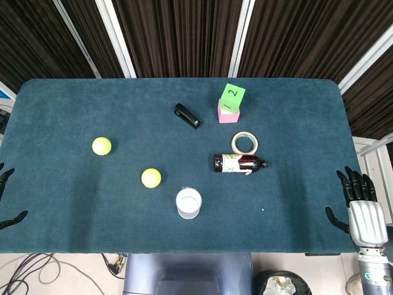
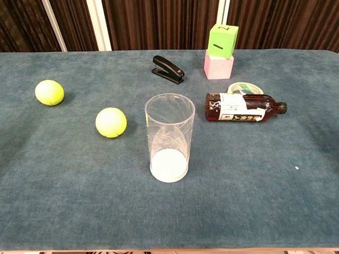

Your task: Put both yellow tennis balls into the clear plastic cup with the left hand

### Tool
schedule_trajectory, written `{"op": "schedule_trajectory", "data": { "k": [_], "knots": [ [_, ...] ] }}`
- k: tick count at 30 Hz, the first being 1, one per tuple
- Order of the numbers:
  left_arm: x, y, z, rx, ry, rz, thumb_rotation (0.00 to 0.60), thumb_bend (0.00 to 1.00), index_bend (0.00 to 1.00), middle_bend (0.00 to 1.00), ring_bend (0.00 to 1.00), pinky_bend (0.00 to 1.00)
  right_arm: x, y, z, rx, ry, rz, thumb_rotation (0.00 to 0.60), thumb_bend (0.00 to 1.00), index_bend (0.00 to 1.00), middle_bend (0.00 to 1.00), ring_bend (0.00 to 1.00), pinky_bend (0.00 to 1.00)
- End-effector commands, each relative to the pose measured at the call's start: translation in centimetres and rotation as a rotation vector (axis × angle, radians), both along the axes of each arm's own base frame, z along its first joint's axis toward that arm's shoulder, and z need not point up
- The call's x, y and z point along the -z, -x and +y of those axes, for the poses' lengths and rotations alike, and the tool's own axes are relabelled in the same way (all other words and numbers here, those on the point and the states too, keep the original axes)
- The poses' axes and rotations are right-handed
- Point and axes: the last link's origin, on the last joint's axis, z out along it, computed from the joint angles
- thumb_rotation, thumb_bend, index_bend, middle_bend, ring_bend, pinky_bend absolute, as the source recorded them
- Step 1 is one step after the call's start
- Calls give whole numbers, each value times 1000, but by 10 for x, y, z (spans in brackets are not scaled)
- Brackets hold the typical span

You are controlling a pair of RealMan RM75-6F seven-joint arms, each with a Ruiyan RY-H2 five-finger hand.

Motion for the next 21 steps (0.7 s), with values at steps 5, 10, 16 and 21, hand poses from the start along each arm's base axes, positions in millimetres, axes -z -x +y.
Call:
{"op": "schedule_trajectory", "data": {
  "k": [5,10,16,21],
  "knots": [
    [0,0,0,-1,0,0,600,34,119,0,0,77,0,0,0,1,-1,0,600,352,90,0,0,0],
    [-1,0,0,2,-2,-2,600,34,118,0,0,77,0,0,0,-1,1,0,600,352,90,0,0,0],
    [0,0,0,9,5,2,600,34,119,0,0,77,0,0,0,1,-2,1,600,352,90,0,0,0],
    [3,0,1,13,20,-3,600,34,118,0,0,77,0,0,0,4,1,3,600,352,90,0,0,0]
  ]
}}
